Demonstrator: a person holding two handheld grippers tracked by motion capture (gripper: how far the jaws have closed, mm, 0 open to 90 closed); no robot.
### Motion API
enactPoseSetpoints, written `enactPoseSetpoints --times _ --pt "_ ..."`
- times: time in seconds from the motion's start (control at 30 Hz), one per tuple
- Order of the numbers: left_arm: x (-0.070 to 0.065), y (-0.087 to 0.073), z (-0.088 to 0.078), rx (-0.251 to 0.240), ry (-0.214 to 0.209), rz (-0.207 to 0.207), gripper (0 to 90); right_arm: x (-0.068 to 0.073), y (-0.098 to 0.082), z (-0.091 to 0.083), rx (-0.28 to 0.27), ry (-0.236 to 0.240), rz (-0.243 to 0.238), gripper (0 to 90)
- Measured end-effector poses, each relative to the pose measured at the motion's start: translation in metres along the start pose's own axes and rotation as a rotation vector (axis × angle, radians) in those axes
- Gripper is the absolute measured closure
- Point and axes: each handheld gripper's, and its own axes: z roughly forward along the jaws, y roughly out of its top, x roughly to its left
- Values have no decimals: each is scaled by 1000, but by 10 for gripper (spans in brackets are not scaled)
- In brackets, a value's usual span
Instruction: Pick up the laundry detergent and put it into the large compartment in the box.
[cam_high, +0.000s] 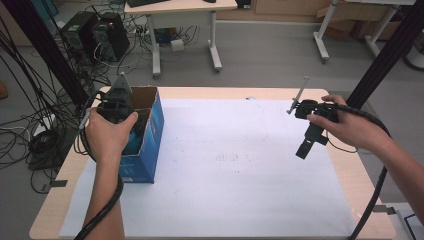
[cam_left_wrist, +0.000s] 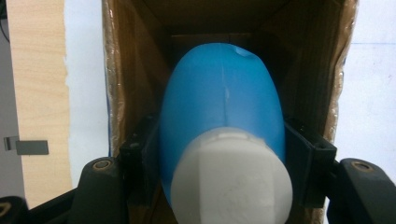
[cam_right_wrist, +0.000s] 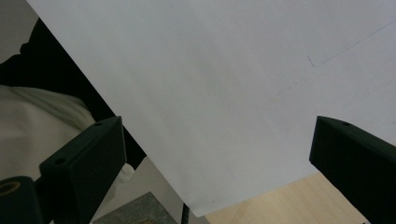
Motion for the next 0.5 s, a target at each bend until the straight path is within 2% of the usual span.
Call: enactPoseSetpoints --times 0.5 --pt "-2 1 5 -5 1 -4 378 -1 1 2 2 5 0 36"
